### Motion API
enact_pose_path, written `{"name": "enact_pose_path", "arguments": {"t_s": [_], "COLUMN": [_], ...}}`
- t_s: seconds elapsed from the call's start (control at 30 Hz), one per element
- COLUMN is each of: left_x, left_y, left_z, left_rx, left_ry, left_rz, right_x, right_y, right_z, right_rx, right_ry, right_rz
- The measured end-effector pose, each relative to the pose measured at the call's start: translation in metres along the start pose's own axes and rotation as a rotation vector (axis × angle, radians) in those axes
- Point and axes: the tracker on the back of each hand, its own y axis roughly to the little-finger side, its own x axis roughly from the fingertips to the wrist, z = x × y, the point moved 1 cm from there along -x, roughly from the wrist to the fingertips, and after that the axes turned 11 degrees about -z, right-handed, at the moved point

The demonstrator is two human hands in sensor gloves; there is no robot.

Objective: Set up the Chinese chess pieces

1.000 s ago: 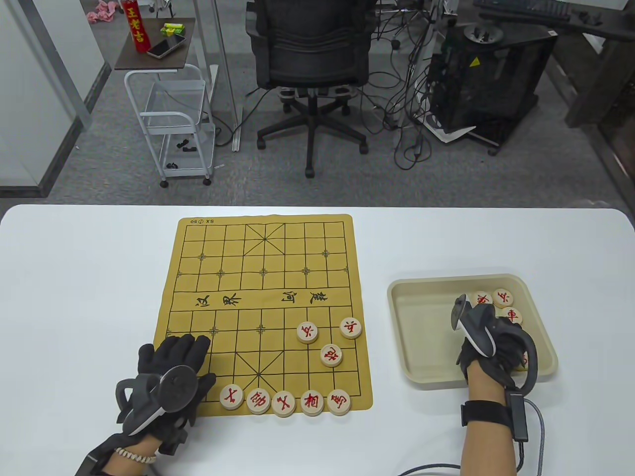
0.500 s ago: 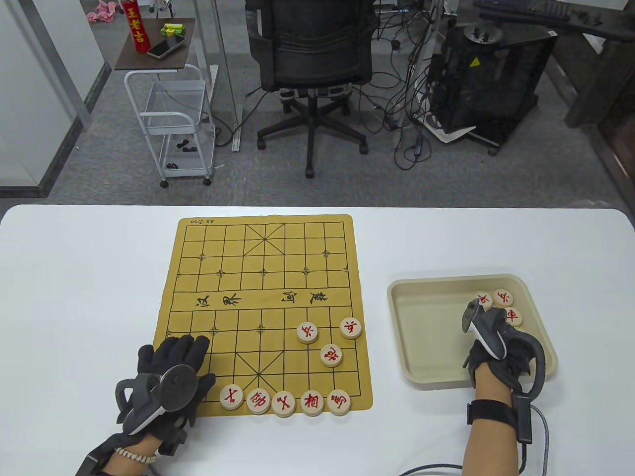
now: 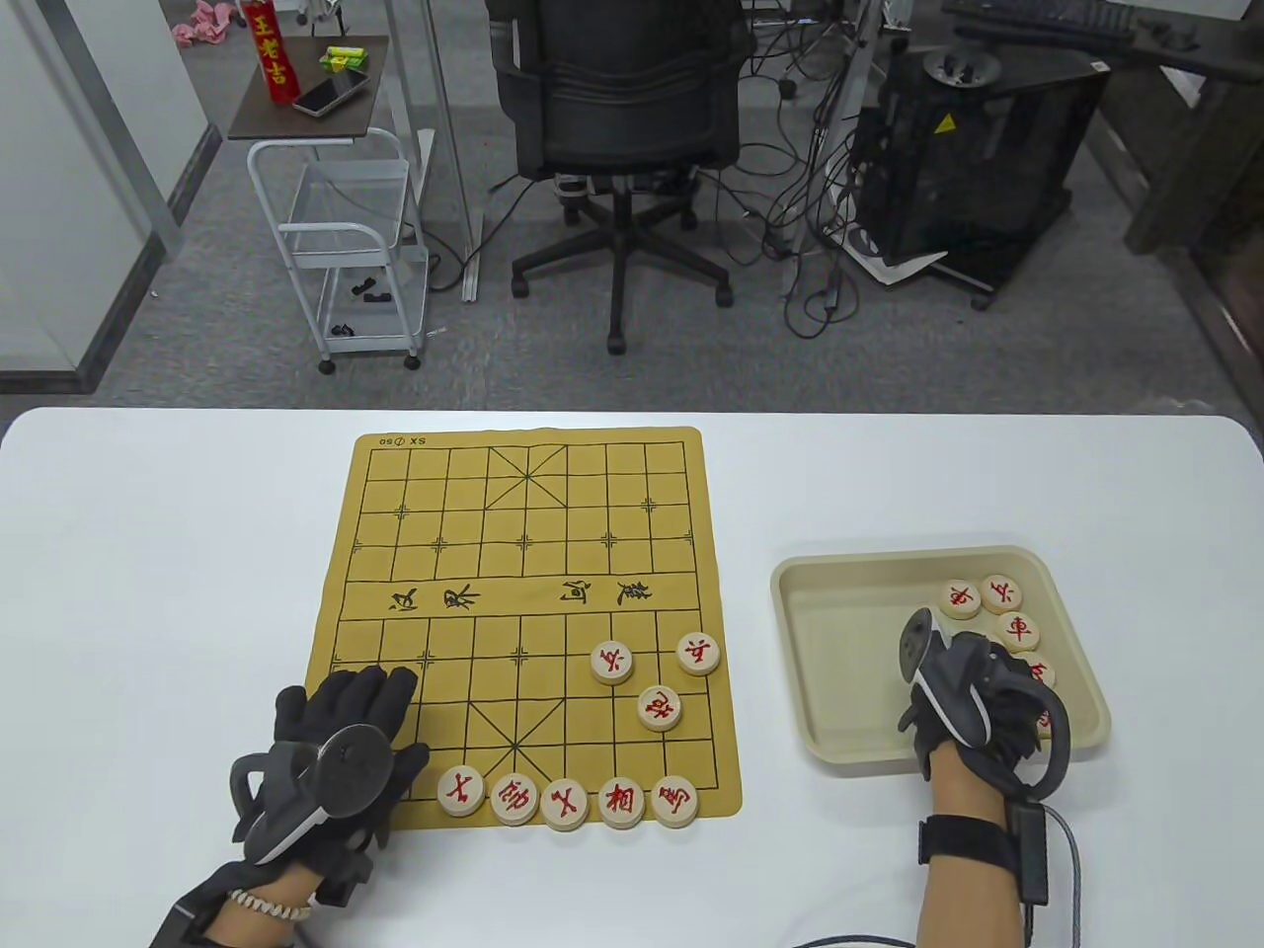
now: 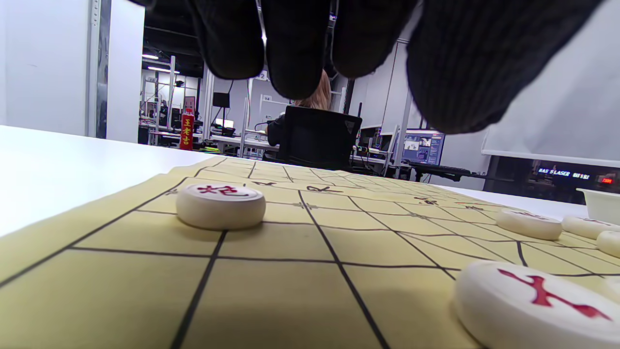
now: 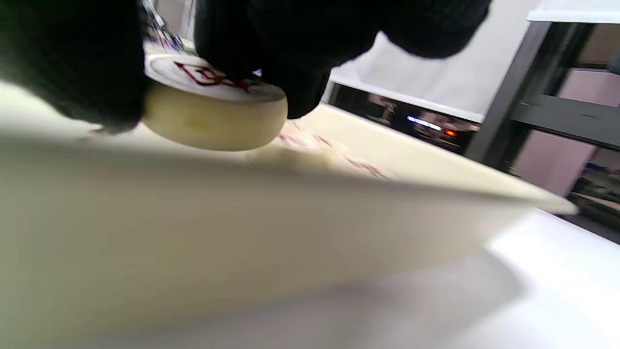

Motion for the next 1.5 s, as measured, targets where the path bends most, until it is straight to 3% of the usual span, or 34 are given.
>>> {"name": "enact_pose_path", "arguments": {"t_s": [0.1,0.33,0.43,0.6,0.83,1.07,1.23,1.5], "left_x": [0.001,0.004,0.005,0.007,0.012,0.024,0.016,0.008], "left_y": [-0.001,-0.005,-0.005,-0.008,-0.028,-0.076,-0.1,-0.12], "left_z": [0.0,0.0,0.0,0.003,0.008,0.001,0.003,0.018], "left_rx": [-0.002,-0.016,-0.019,-0.038,-0.021,0.281,0.484,0.589], "left_ry": [-0.002,-0.005,-0.005,-0.005,0.035,0.151,0.282,0.324], "left_rz": [0.008,0.041,0.044,0.056,0.13,0.222,0.167,0.085], "right_x": [0.027,0.131,0.175,0.223,0.228,0.235,0.24,0.245], "right_y": [-0.016,-0.077,-0.102,-0.126,-0.121,-0.126,-0.128,-0.125], "right_z": [0.023,0.072,0.077,0.068,0.063,0.059,0.061,0.065], "right_rx": [-0.129,-0.342,-0.388,-0.449,-0.474,-0.449,-0.46,-0.483], "right_ry": [0.031,0.108,0.135,0.155,0.193,0.203,0.218,0.251], "right_rz": [0.103,0.47,0.6,0.732,0.777,0.825,0.846,0.853]}}
